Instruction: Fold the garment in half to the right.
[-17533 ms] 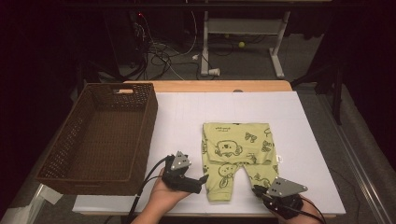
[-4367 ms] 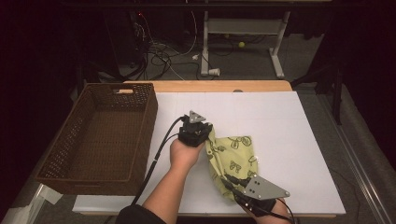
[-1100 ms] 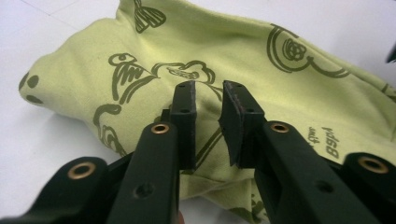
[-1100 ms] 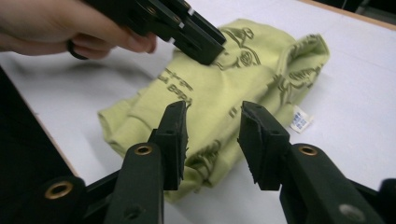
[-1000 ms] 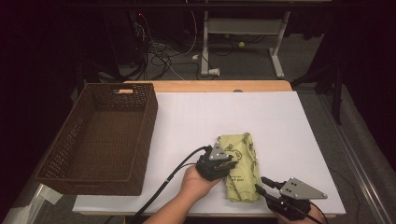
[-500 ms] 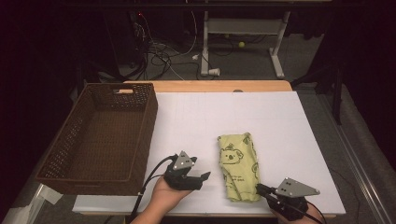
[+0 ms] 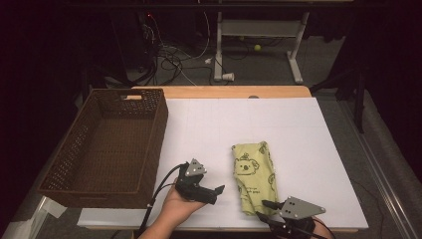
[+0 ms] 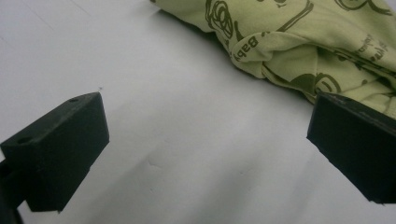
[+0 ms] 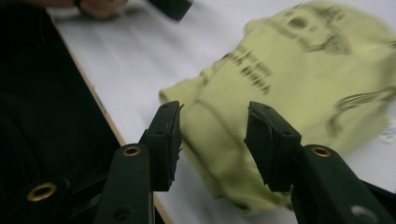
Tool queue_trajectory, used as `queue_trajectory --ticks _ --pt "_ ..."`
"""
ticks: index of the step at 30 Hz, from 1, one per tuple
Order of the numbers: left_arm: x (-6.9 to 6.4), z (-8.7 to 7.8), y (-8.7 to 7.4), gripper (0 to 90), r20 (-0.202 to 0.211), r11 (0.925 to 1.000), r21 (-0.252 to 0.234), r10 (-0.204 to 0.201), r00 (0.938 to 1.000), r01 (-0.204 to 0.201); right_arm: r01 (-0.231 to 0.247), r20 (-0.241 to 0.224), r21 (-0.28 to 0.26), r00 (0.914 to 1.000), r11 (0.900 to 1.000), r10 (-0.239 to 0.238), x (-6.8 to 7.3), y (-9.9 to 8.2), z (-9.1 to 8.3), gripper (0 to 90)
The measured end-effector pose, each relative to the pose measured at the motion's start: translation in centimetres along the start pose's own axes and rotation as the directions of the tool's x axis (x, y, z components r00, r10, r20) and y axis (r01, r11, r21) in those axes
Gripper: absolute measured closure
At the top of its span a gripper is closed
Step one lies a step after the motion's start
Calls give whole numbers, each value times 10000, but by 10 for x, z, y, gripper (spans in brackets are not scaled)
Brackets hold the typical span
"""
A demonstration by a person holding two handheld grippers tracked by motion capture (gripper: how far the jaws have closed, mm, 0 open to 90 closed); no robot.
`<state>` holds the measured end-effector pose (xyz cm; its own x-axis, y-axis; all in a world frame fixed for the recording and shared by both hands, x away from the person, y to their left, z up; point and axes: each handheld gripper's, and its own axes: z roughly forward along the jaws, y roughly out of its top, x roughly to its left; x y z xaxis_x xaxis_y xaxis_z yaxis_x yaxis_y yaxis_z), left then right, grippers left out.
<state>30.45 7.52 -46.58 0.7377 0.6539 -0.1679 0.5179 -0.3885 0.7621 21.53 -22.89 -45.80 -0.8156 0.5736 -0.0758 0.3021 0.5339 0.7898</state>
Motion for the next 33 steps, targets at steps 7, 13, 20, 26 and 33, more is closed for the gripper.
queue_trajectory --ticks 7,13,20,26,33 --pt "-1 -1 0 0 46 10000 -24 52 10000 -52 324 214 -238 9993 9992 -319 5 7 -4 889" --pt "0 -2 0 0 42 10000 -65 59 10000 -58 447 -80 -432 9989 9981 -451 13 14 0 850" --pt "3 0 0 0 -62 10000 61 75 10000 -75 -269 394 -1255 9987 9917 321 -4 7 -16 673" --pt "5 -3 -1 0 -125 10000 46 -53 9999 53 -1301 957 -1468 9848 9806 1450 -36 -4 -29 549" --pt "8 -10 -1 0 -261 9998 -135 -156 9995 153 -1816 929 -994 9772 9783 1909 -48 -22 -39 461"
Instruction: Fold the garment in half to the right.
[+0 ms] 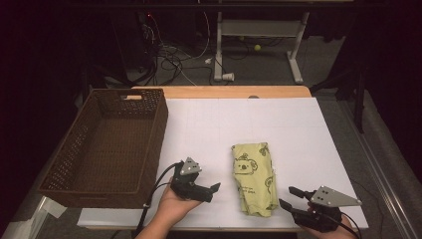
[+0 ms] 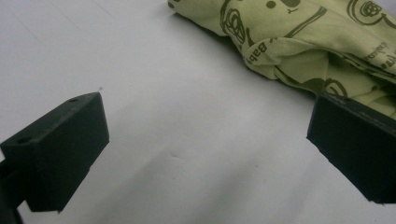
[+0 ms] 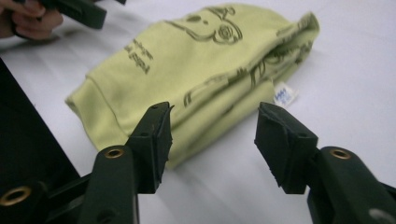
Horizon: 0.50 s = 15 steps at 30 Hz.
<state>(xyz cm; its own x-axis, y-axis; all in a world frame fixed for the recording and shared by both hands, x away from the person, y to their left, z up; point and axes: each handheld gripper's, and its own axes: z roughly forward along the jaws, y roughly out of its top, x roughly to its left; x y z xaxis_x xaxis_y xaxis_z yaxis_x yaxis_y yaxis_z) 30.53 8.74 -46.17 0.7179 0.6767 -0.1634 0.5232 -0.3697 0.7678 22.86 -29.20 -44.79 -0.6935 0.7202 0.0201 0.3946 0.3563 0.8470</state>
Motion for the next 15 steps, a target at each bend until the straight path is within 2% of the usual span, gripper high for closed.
queue_trajectory --ticks 3,6,9,12,15 --pt "3 0 0 0 -11 10000 13 -96 10000 96 -179 -317 263 9993 9995 187 -1 -3 2 483" --pt "3 0 1 0 61 9997 109 -199 9998 199 221 -848 679 9963 9975 -163 5 -3 7 508" --pt "4 1 0 0 14 9997 162 -193 9998 193 888 -1292 1172 9889 9891 -735 13 -5 12 579" --pt "3 0 0 0 25 9997 188 -169 9999 169 1187 -1550 1541 9834 9809 -946 18 -7 18 622" --pt "4 2 0 0 129 9996 202 -217 9997 215 1342 -1691 1602 9798 9779 -1068 20 -6 20 625"
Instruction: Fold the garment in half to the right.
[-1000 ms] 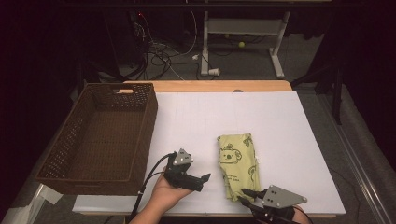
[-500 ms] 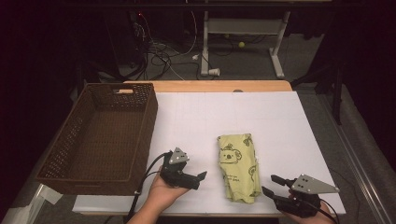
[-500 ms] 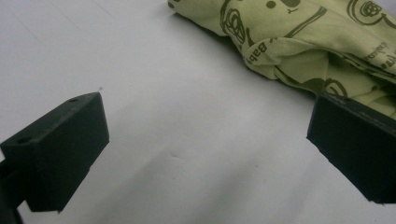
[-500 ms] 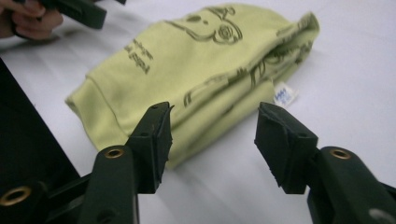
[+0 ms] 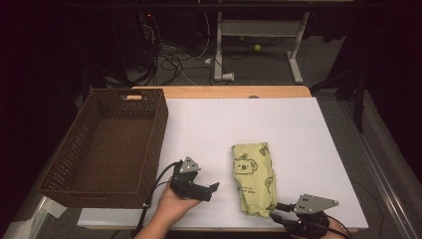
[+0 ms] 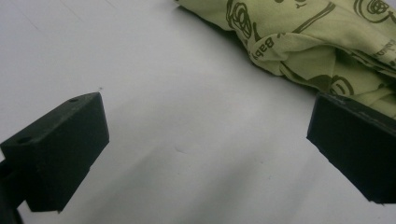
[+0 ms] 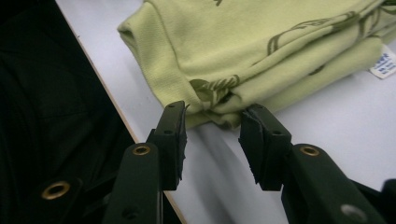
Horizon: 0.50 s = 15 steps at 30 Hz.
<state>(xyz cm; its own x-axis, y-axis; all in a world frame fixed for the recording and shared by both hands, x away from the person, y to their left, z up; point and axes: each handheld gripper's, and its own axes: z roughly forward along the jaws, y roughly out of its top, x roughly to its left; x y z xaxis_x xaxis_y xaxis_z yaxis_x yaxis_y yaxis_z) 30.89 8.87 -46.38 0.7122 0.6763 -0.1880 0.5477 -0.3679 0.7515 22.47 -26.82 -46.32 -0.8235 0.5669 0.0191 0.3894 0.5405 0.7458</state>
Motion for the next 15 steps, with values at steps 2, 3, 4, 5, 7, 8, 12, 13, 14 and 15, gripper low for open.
queue_trajectory --ticks 2,3,4,5,7,8,12,13,14,15 --pt "-1 1 0 0 28 10000 11 -27 10000 27 62 -38 48 10000 10000 -62 0 0 2 625" --pt "-1 1 0 0 28 10000 11 -27 10000 27 77 -83 92 9999 9999 -76 1 1 3 625" --pt "-2 1 0 0 27 10000 69 30 10000 -30 172 -117 168 9998 9997 -170 1 1 5 625" --pt "-2 1 0 0 29 10000 81 52 10000 -52 217 -171 247 9996 9995 -213 2 1 7 625" --pt "-3 0 -1 0 13 10000 62 68 10000 -68 422 -143 389 9990 9983 -417 5 2 11 641" --pt "-3 0 -1 0 13 10000 62 68 10000 -68 492 -115 411 9987 9979 -488 6 3 12 662" --pt "-2 -2 -2 0 -63 10000 51 6 10000 -6 738 -65 535 9973 9958 -735 8 6 16 741" --pt "-2 -3 -3 0 -94 10000 72 -3 10000 4 784 -78 560 9969 9954 -781 9 7 17 760" --pt "-2 -3 -4 0 -129 10000 69 -28 9999 29 824 -77 565 9966 9950 -821 9 8 18 773" --pt "-1 -4 -4 0 -155 10000 67 -36 9999 37 860 -105 559 9963 9947 -855 9 9 19 780"
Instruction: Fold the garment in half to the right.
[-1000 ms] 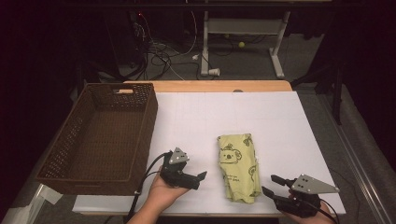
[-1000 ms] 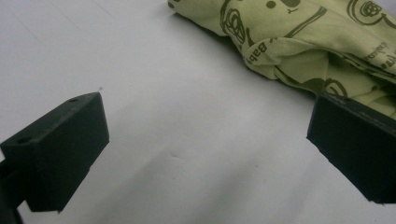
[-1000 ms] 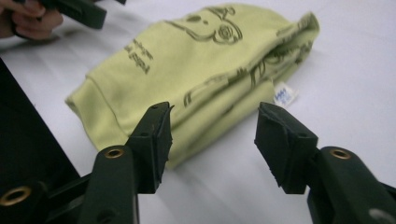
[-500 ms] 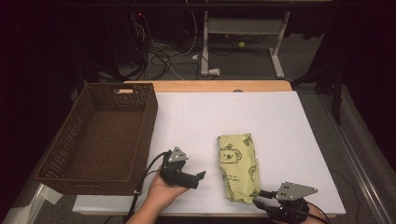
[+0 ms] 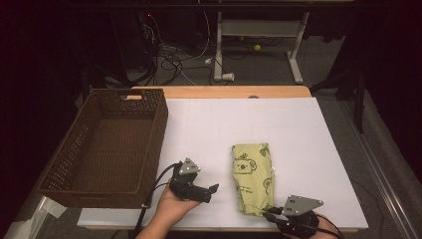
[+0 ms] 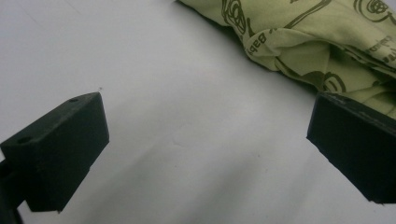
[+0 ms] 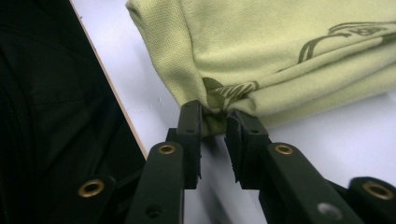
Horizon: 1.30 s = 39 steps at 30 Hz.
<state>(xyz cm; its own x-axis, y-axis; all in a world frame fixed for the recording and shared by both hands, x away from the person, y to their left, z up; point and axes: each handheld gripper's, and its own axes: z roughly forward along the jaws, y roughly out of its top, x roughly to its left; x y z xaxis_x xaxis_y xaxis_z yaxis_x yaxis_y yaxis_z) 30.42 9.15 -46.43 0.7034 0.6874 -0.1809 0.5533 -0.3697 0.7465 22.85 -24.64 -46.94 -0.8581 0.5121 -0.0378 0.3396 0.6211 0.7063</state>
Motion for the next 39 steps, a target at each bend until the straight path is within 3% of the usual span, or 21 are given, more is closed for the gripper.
queue_trajectory --ticks 8,17,20,22,24,26,29,33,35,36,39 --pt "4 -7 -5 0 -284 9998 -76 -195 9994 193 431 -161 -62 9989 9991 -432 6 14 14 797" --pt "7 -13 -10 0 -608 9996 -77 -271 9978 267 954 -518 -158 9940 9953 -961 21 42 43 802" --pt "7 -14 -10 0 -650 9996 -76 -290 9975 285 1183 -557 -187 9913 9928 -1192 25 44 44 768" --pt "6 -14 -9 0 -657 9996 -96 -271 9975 265 979 -613 -528 9930 9938 -1011 24 42 34 755" --pt "6 -14 -9 0 -654 9996 -105 -253 9975 246 551 -696 -1203 9955 9912 -638 22 40 21 741" --pt "6 -13 -9 0 -662 9997 -96 -232 9975 226 352 -676 -1989 9965 9794 -496 20 43 9 725" --pt "6 -12 -9 0 -643 9997 -58 -235 9977 231 474 -265 -2653 9981 9630 -564 20 51 2 635" --pt "6 -12 -9 0 -623 9998 42 -183 9979 186 924 -99 -1842 9954 9785 -958 22 53 23 497" --pt "6 -11 -8 0 -635 9999 58 -150 9979 153 1292 66 -1344 9916 9825 -1295 22 50 32 477" --pt "6 -11 -8 0 -651 9999 58 -143 9978 147 1443 204 -1123 9895 9831 -1429 22 49 35 481" --pt "5 -11 -8 0 -655 9999 37 -123 9978 126 1614 316 -532 9866 9855 -1599 18 42 43 617"
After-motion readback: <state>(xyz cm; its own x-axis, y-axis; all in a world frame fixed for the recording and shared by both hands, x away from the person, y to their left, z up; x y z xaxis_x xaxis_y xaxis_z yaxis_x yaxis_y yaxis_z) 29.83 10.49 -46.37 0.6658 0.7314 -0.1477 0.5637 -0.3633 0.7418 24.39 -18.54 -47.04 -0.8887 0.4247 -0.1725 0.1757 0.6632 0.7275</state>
